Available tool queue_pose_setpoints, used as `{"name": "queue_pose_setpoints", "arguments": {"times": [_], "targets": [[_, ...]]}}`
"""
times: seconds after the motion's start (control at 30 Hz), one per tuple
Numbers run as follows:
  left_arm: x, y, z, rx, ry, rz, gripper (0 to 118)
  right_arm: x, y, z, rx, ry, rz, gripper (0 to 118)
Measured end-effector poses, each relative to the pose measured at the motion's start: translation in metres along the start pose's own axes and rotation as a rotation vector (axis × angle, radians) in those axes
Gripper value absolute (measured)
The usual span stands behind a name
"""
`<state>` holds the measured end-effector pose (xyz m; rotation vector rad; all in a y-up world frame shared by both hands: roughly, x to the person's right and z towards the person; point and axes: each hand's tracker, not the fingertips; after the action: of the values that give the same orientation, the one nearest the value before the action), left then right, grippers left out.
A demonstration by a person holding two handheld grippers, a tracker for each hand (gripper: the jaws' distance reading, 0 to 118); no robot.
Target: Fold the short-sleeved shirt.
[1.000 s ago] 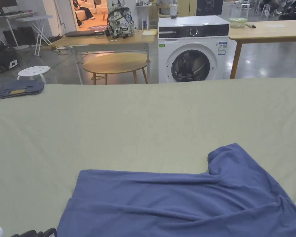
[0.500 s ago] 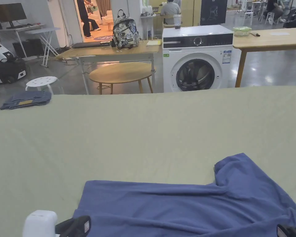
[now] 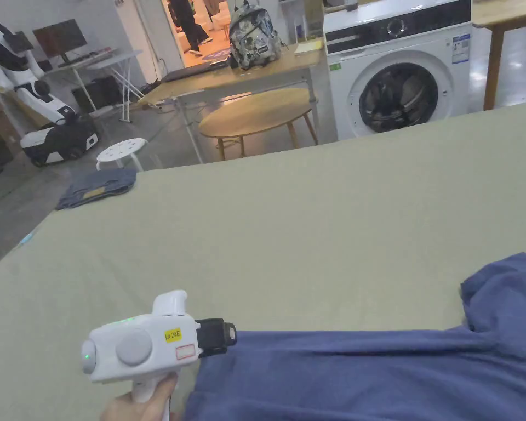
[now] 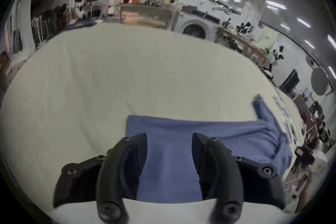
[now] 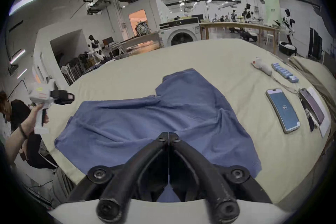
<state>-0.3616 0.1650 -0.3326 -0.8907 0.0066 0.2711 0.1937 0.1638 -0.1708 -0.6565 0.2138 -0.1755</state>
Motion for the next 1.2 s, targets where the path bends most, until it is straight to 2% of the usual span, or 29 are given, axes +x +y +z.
{"name": "queue_pose_setpoints", "arguments": {"times": [0.13, 0.2, 0.27, 0.3, 0.33, 0.37, 0.5, 0.57, 0.6, 0.67, 0.77, 0.83, 0.87, 0.93, 0.97, 1.03, 1.07, 1.13, 1.2], "targets": [[-0.024, 0.014, -0.061, -0.095, 0.069, 0.039, 49, 0.016, -0.001, 0.004, -0.024, -0.063, -0.009, 0], [-0.024, 0.011, -0.067, -0.100, 0.060, 0.060, 49, 0.025, 0.001, 0.002, -0.042, -0.087, -0.014, 0], [-0.012, 0.010, -0.059, -0.082, 0.077, 0.028, 38, 0.031, 0.006, 0.002, -0.046, -0.098, -0.021, 0], [-0.008, 0.009, -0.060, -0.093, 0.083, -0.020, 28, 0.033, 0.010, 0.000, -0.045, -0.088, -0.030, 0], [-0.002, 0.005, -0.059, -0.115, 0.054, -0.052, 5, 0.036, 0.017, -0.002, -0.044, -0.075, -0.042, 0], [0.005, 0.003, -0.063, -0.118, 0.113, -0.071, 0, 0.036, 0.026, -0.007, -0.043, -0.071, -0.039, 0], [0.008, 0.005, -0.069, -0.124, 0.135, -0.082, 0, 0.037, 0.083, -0.039, -0.088, -0.119, 0.041, 2], [0.010, 0.006, -0.068, -0.135, 0.134, -0.087, 0, 0.049, 0.109, -0.073, -0.132, -0.114, 0.055, 55], [0.015, 0.003, -0.061, -0.138, 0.134, -0.091, 0, 0.054, 0.121, -0.092, -0.144, -0.123, 0.078, 62], [0.018, 0.002, -0.060, -0.142, 0.134, -0.098, 0, 0.063, 0.138, -0.133, -0.242, -0.163, 0.093, 61], [0.018, 0.001, -0.055, -0.147, 0.129, -0.096, 0, 0.080, 0.139, -0.189, -0.410, -0.238, 0.070, 61], [0.018, -0.001, -0.052, -0.146, 0.120, -0.089, 0, 0.089, 0.124, -0.210, -0.522, -0.268, 0.035, 54], [0.014, 0.001, -0.053, -0.145, 0.116, -0.087, 0, 0.085, 0.122, -0.199, -0.438, -0.244, 0.071, 52], [0.014, 0.000, -0.051, -0.140, 0.111, -0.064, 0, 0.078, 0.127, -0.185, -0.378, -0.274, 0.119, 29], [0.015, 0.000, -0.050, -0.139, 0.110, -0.054, 0, 0.076, 0.125, -0.178, -0.369, -0.231, 0.108, 18], [0.009, 0.001, -0.041, -0.119, 0.090, -0.058, 0, 0.080, 0.126, -0.168, -0.374, -0.174, 0.034, 0], [0.009, -0.002, -0.028, -0.053, 0.072, -0.071, 0, 0.080, 0.127, -0.158, -0.347, -0.158, 0.022, 0], [0.009, -0.010, 0.008, 0.071, 0.026, -0.092, 0, 0.075, 0.128, -0.126, -0.268, -0.173, 0.047, 0], [0.005, -0.021, 0.048, 0.070, -0.040, -0.105, 0, 0.077, 0.124, -0.086, -0.216, -0.121, 0.040, 0]]}}
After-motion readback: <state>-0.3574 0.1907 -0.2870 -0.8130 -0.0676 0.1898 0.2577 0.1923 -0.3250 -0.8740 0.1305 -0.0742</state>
